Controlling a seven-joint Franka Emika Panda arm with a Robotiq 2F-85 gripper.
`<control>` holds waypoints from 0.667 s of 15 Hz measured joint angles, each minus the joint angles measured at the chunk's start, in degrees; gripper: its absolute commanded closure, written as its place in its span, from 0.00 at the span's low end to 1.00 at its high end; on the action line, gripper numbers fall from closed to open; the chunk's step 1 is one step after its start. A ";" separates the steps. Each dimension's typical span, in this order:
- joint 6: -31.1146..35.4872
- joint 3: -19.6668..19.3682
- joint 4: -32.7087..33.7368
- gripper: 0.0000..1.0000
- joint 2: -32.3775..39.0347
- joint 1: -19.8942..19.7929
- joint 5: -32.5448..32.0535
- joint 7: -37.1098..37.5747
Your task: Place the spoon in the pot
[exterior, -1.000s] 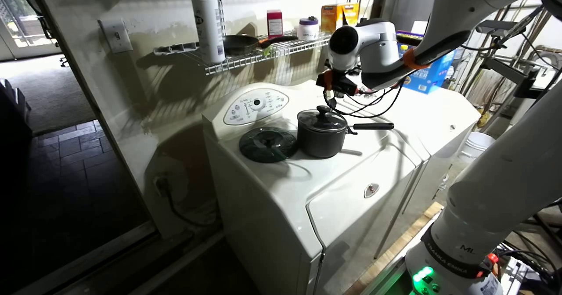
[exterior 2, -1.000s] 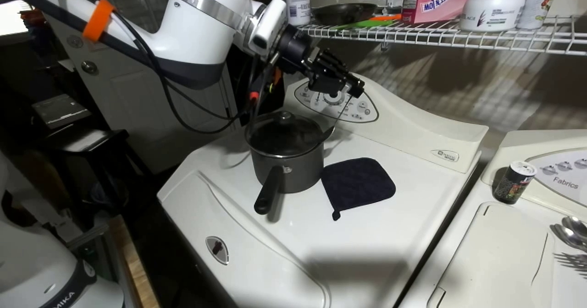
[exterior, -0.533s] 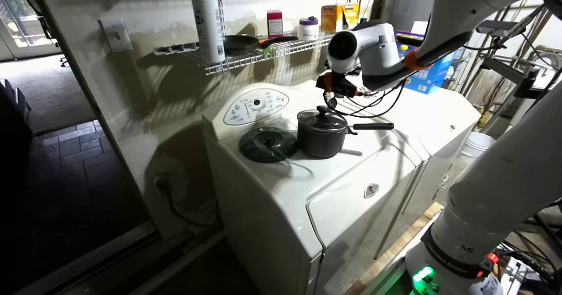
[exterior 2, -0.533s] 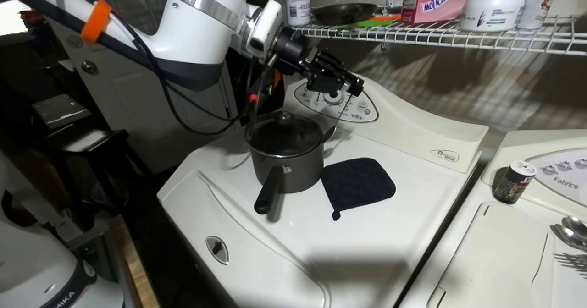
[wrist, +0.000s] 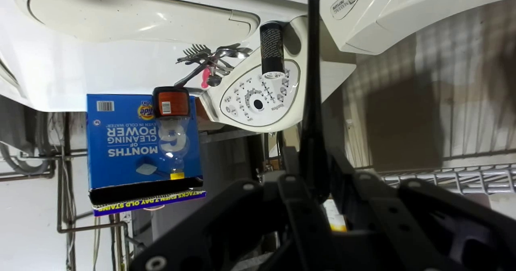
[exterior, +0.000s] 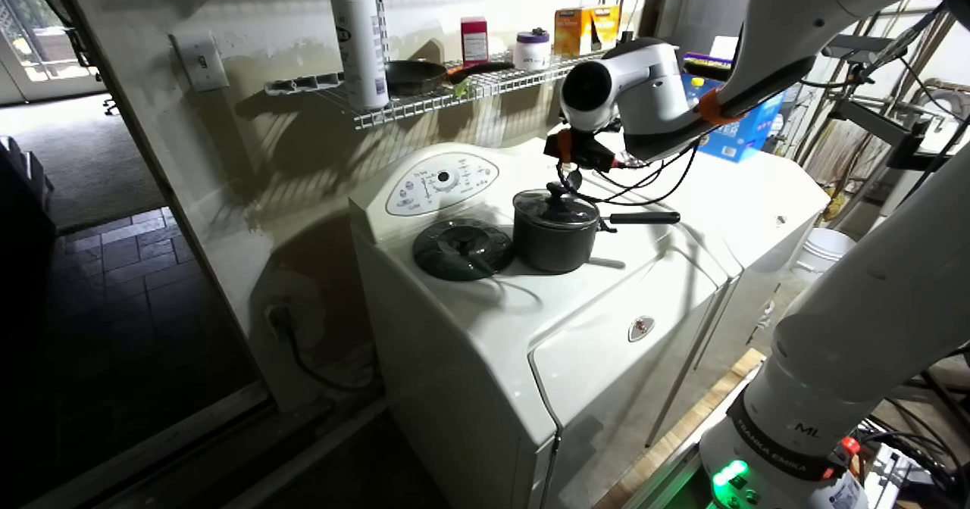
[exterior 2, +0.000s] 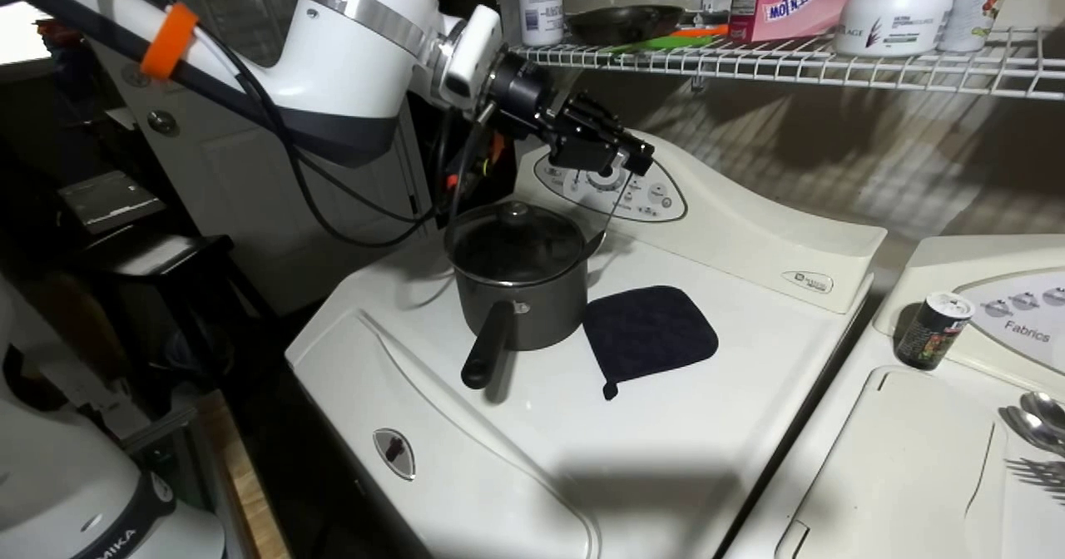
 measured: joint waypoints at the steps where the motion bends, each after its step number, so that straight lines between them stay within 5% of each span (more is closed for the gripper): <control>1: -0.44 0.13 -0.17 0.95 -0.10 0.14 -0.34 0.32; 10: -3.78 1.02 -1.28 0.95 -0.80 1.11 -1.65 1.98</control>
